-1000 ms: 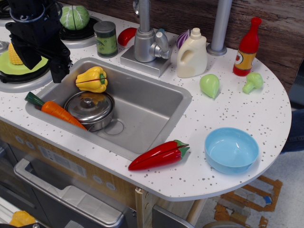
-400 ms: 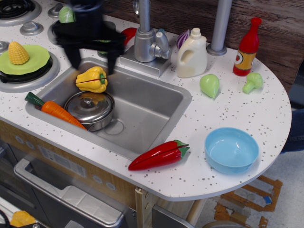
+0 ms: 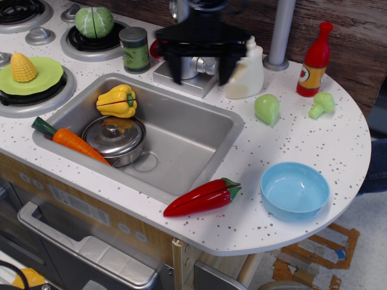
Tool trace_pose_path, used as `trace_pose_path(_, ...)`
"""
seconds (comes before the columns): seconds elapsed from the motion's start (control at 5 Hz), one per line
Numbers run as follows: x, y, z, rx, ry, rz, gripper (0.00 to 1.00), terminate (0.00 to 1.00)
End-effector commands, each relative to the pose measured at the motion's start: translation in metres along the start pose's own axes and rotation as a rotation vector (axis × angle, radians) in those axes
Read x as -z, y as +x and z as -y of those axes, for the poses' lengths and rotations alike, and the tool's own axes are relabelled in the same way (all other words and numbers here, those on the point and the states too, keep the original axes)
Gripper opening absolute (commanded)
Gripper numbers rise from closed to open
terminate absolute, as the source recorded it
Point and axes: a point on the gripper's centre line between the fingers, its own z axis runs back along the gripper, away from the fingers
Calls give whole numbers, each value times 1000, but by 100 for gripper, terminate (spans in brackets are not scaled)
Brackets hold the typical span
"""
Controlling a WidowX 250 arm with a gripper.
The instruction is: Put pear in bowl
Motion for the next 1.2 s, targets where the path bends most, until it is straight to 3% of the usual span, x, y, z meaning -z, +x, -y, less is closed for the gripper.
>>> trace_pose_path(0.0,-4,12,39,-18,-32,86,100,0)
trace_pose_path(0.6,34,14,73,3,-65,138,100,0)
trace_pose_path(1.0,46,15,86,29,-105,137,100,0)
